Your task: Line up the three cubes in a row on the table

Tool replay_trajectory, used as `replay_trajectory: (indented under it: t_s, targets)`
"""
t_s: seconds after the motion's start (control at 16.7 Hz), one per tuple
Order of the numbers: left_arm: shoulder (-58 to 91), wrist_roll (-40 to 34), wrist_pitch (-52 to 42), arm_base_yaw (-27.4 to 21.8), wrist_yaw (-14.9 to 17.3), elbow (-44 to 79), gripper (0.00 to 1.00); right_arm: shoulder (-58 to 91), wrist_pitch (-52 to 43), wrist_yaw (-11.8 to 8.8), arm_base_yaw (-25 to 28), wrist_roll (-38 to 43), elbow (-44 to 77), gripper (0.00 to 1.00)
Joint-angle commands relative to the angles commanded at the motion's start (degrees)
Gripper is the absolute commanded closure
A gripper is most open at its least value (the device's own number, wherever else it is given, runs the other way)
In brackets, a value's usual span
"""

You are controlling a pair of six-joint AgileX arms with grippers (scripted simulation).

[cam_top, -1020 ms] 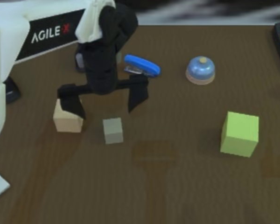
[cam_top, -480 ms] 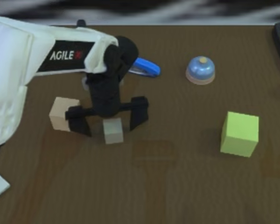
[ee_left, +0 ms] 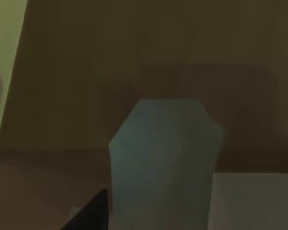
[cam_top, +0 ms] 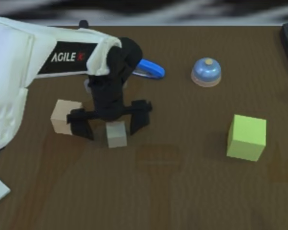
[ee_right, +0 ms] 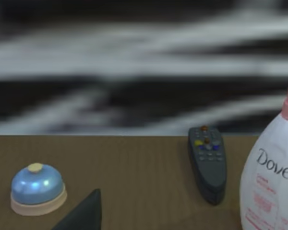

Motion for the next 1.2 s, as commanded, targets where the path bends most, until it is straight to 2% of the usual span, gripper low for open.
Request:
replay_trajectory:
  t_s: [0.54,1.2]
  targets:
    - [0.00,0.00,0.00,0.00,0.00,0.00,0.98,0.00,0.00,0.00,0.00,0.00,0.00,0.00]
    - [-2.46,0.74,-2.26,0.25,-0.86,1.06,1.00,0.00,0.00,0.00,0.00,0.00,0.00,0.00]
